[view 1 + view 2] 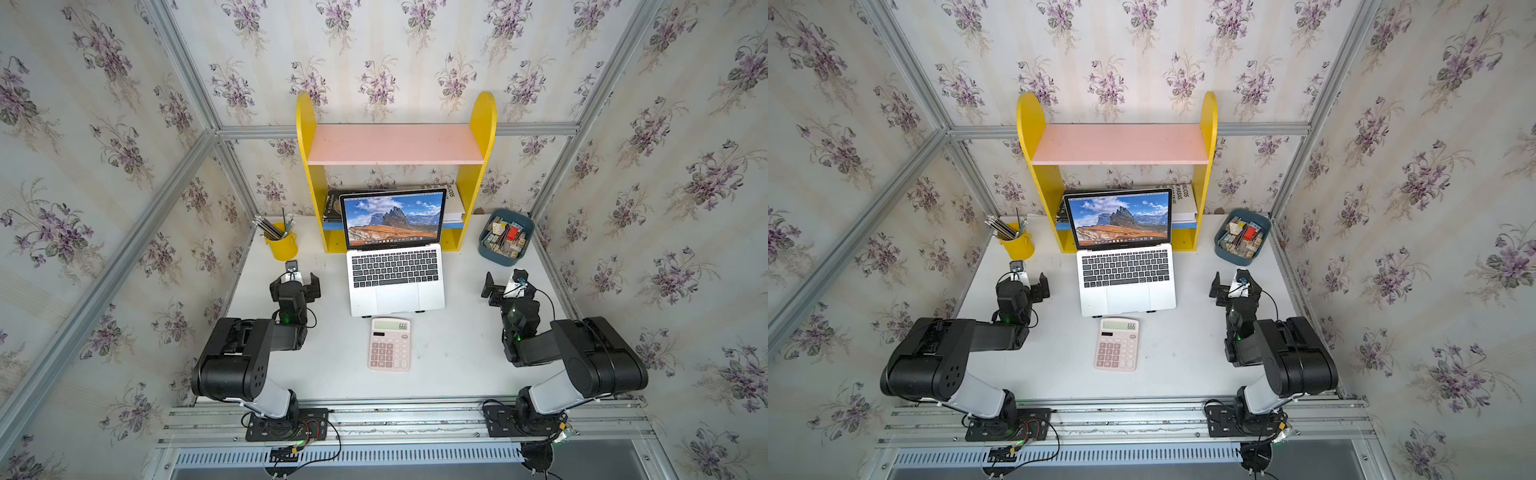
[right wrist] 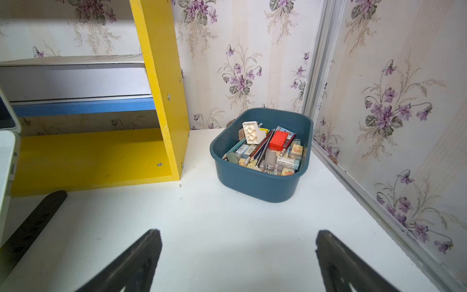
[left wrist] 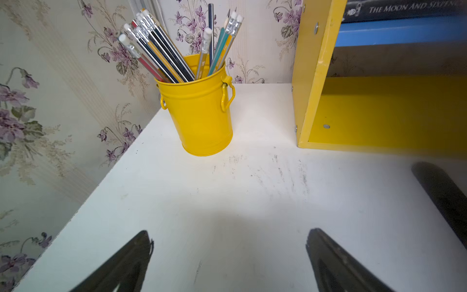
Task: Close the laptop lid and set it aside
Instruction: Close the lid of the laptop.
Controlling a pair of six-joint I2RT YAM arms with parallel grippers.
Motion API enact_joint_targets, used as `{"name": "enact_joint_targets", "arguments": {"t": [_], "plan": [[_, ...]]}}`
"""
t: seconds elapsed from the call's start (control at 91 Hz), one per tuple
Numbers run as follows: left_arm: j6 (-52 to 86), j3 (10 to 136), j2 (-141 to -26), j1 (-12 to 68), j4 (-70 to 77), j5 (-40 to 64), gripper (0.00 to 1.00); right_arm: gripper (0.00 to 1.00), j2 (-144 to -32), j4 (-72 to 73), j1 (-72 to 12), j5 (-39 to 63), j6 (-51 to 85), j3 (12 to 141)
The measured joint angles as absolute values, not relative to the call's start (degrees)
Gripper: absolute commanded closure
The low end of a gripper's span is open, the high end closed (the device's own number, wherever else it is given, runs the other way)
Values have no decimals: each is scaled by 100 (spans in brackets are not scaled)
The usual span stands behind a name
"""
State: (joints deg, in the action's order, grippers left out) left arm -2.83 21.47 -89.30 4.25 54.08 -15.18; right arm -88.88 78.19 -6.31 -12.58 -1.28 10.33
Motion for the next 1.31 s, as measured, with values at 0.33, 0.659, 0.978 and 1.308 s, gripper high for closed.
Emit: {"name": "enact_joint_targets", "arguments": {"t": [0.33,0.659,0.978,1.308], "plan": [[-283,2147,-8930,425,5409,-1518,1,0,-8888,7819,-631,-1258,-128,1033],[-283,2147,-8930,423,5409,-1518,1,0,-8888,7817,-622,-1249,-128,1044],[-226,2088,-8833,423,5419,-1629,1,0,-8654,8241,-637,-1223,-148,598],[-274,1516,-8567,591,5953,-1761,1,0,-7400,7714,-692,-891,-307,620]]}}
